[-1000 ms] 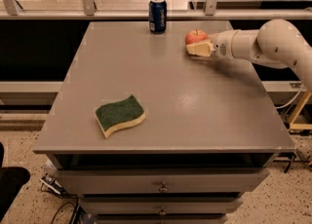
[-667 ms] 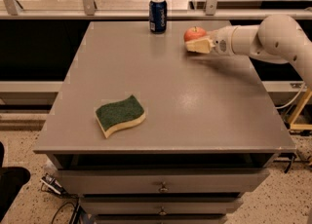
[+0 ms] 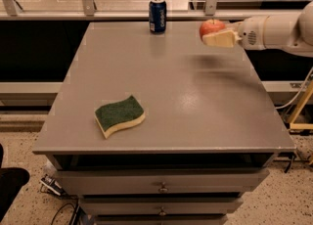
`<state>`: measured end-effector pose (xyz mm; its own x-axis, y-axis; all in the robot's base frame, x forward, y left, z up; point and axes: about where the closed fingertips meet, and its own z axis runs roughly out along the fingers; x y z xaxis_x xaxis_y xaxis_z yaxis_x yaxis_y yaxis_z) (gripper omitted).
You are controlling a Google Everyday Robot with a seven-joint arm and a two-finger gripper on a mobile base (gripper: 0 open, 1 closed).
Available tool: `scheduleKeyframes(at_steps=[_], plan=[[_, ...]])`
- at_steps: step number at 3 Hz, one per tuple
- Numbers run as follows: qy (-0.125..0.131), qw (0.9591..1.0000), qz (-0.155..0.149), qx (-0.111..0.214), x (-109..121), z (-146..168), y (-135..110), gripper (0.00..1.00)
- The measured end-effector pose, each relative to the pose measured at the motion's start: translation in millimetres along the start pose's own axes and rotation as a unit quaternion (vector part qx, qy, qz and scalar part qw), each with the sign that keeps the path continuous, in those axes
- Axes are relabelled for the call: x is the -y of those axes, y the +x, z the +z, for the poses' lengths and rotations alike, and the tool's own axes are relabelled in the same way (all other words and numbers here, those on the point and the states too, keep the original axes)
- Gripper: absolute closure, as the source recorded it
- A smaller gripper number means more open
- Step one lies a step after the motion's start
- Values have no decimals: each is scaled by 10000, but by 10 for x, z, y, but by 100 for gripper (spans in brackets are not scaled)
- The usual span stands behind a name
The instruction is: Move apple near sponge
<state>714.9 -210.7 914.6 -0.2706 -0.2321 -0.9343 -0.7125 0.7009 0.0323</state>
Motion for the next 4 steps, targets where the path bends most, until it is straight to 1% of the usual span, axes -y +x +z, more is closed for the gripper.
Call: scheduleKeyframes(at_steps=[1,2,3,4], plan=[[-220,9997,22,38,-259,-392,106,100],[-683,9975,153,39,-820,-679,450,100],[-1003,9945,290,68,-1369,-812,672,100],[-1163,9927,306,100,-1965,-873,774,100]])
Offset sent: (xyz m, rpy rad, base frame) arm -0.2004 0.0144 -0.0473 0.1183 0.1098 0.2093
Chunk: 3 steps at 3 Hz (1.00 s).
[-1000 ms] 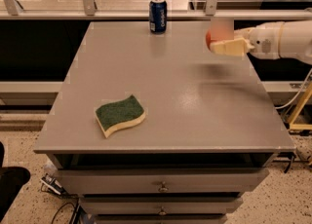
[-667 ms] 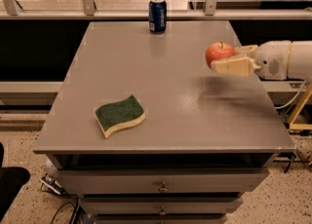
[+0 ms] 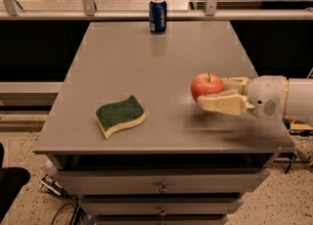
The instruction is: Move apple near sponge
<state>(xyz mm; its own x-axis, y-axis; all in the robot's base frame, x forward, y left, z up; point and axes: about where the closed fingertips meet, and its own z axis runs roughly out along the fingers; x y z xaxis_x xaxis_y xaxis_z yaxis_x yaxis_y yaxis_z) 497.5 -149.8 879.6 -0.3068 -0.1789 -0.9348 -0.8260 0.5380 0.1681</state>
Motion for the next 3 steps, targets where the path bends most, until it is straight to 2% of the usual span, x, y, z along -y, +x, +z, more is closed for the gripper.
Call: scheduleKeyframes(at_steps=[1,2,3], plan=[[-86,9999,-105,1,-410,140,91,100],[-207,9994,-259,18,-687,323,268,100],[-236,9990,-372,-28,-773,468,432,100]])
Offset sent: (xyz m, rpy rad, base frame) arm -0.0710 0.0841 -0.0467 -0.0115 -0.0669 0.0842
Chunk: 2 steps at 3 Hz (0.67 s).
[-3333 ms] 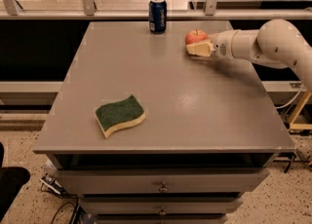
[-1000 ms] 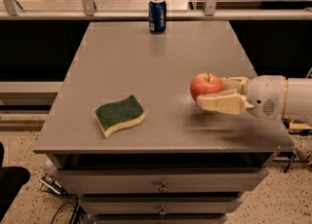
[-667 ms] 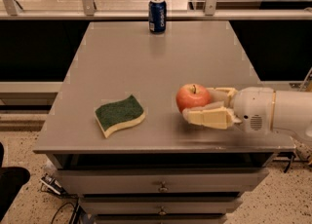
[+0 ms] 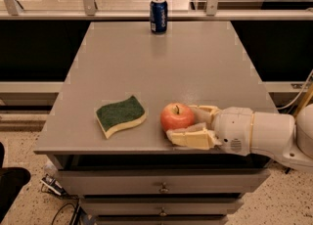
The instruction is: Move apple near sponge
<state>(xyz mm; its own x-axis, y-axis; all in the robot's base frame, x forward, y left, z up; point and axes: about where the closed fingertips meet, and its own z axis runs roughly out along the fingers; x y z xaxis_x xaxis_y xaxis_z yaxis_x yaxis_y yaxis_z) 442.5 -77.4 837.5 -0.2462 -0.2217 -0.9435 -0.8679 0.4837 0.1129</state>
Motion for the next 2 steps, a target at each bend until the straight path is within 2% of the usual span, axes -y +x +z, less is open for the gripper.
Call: scheduleKeyframes(at_steps=[1,2], plan=[[38,9999,-32,-96,15,129,163,100],[49,9999,-34,-109,20,142,172,87]])
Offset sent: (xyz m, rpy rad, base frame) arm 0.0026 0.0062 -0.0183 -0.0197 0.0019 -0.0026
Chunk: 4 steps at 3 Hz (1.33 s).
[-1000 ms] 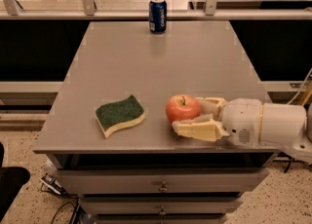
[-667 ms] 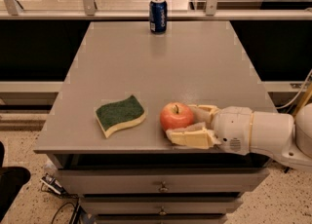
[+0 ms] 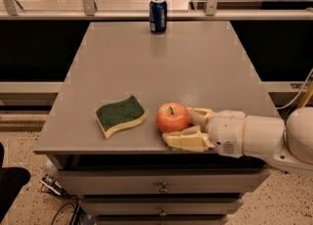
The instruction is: Move apple near sponge
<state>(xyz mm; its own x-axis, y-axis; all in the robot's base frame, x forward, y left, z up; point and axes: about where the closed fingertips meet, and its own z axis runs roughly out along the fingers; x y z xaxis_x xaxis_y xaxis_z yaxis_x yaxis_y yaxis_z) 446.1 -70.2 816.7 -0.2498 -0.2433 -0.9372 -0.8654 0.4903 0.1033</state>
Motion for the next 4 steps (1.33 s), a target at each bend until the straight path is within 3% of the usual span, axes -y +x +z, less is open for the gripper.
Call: scheduleKeyframes(at_steps=[3,4], plan=[[-2,10000,-2,-1,-3,-1,-9,15],[-3,10000,-2,-1,-3,0,-9,0]])
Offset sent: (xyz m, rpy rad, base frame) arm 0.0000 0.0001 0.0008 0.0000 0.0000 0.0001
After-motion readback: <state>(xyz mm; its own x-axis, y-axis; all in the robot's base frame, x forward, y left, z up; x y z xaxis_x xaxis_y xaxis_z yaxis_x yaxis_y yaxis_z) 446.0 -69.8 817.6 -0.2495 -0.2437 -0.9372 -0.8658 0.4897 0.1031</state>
